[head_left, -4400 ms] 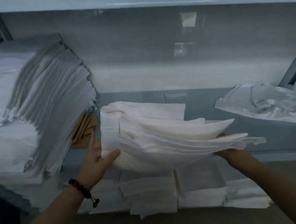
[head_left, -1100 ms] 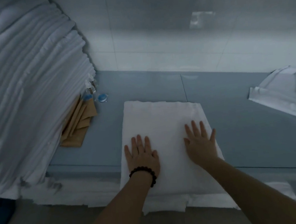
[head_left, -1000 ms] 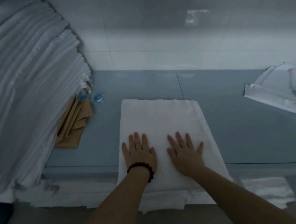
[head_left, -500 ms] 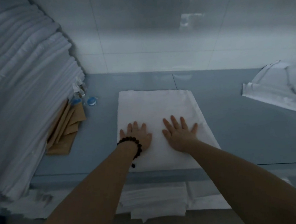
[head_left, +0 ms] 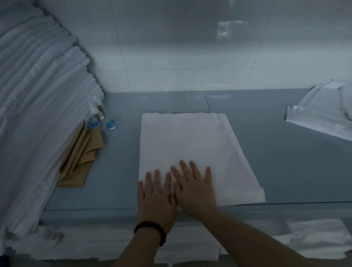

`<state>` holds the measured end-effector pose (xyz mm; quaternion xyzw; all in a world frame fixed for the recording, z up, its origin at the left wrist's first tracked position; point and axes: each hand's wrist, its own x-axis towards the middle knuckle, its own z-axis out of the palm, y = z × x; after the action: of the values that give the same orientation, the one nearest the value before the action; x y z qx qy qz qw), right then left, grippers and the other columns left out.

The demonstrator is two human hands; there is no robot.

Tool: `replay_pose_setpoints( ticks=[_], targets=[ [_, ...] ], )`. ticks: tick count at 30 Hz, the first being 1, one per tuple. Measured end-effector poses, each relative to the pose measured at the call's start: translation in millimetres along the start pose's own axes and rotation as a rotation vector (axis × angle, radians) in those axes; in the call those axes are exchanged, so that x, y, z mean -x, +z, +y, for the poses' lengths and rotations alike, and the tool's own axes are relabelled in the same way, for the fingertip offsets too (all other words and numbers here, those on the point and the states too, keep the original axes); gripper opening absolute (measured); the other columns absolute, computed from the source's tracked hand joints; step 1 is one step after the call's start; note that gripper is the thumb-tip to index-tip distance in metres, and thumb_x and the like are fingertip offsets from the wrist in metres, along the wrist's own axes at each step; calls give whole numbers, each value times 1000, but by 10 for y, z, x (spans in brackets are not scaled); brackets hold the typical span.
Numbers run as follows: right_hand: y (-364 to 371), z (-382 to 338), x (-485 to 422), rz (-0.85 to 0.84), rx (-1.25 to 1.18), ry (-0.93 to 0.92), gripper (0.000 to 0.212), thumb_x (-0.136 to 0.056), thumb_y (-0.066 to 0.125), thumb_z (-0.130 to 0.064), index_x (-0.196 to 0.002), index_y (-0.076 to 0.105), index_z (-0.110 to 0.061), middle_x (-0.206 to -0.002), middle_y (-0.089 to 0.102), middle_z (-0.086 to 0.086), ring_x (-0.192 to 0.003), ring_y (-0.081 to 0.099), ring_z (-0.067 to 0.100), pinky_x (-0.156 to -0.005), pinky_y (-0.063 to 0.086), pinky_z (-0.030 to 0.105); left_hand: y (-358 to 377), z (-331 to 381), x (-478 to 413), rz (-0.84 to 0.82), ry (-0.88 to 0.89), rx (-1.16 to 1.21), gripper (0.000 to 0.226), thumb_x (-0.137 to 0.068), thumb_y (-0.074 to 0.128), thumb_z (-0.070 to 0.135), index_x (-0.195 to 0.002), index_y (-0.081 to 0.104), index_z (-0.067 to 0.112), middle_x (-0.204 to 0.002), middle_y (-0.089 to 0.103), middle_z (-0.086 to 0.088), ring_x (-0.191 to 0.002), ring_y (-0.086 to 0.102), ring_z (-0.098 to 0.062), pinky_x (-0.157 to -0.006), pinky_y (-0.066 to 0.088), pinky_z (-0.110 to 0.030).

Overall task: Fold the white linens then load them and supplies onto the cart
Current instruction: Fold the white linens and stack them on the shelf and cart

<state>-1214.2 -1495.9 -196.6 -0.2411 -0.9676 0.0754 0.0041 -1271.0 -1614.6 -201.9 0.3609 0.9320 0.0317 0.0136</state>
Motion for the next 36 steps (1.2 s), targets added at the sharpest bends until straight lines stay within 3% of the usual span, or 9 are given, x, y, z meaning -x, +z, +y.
replay_pose_setpoints(
  ticks=[4, 9, 15, 22, 25, 28, 32, 34, 36],
  targets=[
    [10, 586, 124, 35, 13, 167, 60, -96, 5, -57, -152, 1, -37, -161, -1, -2, -148, -5, 23, -117, -8, 51, 10, 0, -3, 25, -5, 20, 56, -99, 12, 47, -152, -1, 34, -161, -2, -4, -147, -8, -31, -117, -8, -47],
    [13, 818, 146, 8, -6, 165, 65, -94, 3, -60, -153, -1, -33, -162, -1, 2, -149, -4, 24, -119, -6, 43, 21, -43, -28, -8, 23, 58, 53, -100, 12, 49, -150, -5, 42, -161, -7, -1, -147, -10, -28, -118, -7, -44],
    [-208, 1326, -298, -144, -26, 159, 61, -98, 13, -58, -152, -5, -35, -161, -11, -6, -148, -10, 16, -119, -1, 44, 50, -62, -53, -20, 50, 42, 52, -100, 12, 50, -148, -5, 47, -161, -7, 3, -148, -10, -27, -117, -5, -44],
    [-103, 1352, -161, -49, -52, 198, 60, -99, 13, -54, -152, -5, -31, -161, -11, -6, -147, -12, 16, -119, -4, 48, 58, -222, -212, -69, 104, 33, 51, -99, 11, 51, -143, -16, 51, -161, -10, 7, -147, -12, -23, -116, -9, -41],
    [-21, 1272, -10, -26, -26, 246, 66, -96, 4, -58, -152, -10, -25, -159, -16, -2, -146, -19, 18, -115, -15, 51, 13, -313, -372, -100, 146, -1, 52, -86, -14, 63, -135, -26, 51, -160, -13, 11, -147, -14, -19, -115, -10, -44],
    [3, 1265, 91, 14, 62, 43, 65, -92, -8, -59, -148, -18, -29, -156, -21, -8, -141, -30, 15, -108, -28, 49, -7, -323, -511, -133, 148, -48, 81, -63, -39, 71, -139, -24, 49, -159, -17, 12, -146, -16, -18, -113, -12, -51],
    [-62, 1230, 100, -35, 80, -253, 54, -94, -7, -54, -145, -19, -42, -155, -20, -17, -145, -22, 14, -114, -21, 46, -44, -228, -629, -152, -4, -119, 64, -87, -10, 67, -147, -16, 44, -159, -19, 1, -146, -16, -26, -112, -12, -56],
    [-75, 1117, 192, -52, 27, -215, 53, -96, -1, -53, -147, -14, -43, -155, -18, -16, -146, -17, 17, -115, -17, 46, -59, -95, -636, -157, -169, -58, 61, -97, 8, 58, -150, -12, 36, -160, -17, -6, -146, -15, -30, -114, -10, -54],
    [-90, 886, 378, 12, 1, -108, 54, -99, 14, -48, -151, 11, -37, -159, 4, -8, -148, 4, 25, -115, -3, 51, -64, 89, -622, -152, -337, 70, 65, -99, 15, 53, -153, -8, 27, -159, -16, -11, -146, -15, -32, -117, -7, -52]
  ],
)
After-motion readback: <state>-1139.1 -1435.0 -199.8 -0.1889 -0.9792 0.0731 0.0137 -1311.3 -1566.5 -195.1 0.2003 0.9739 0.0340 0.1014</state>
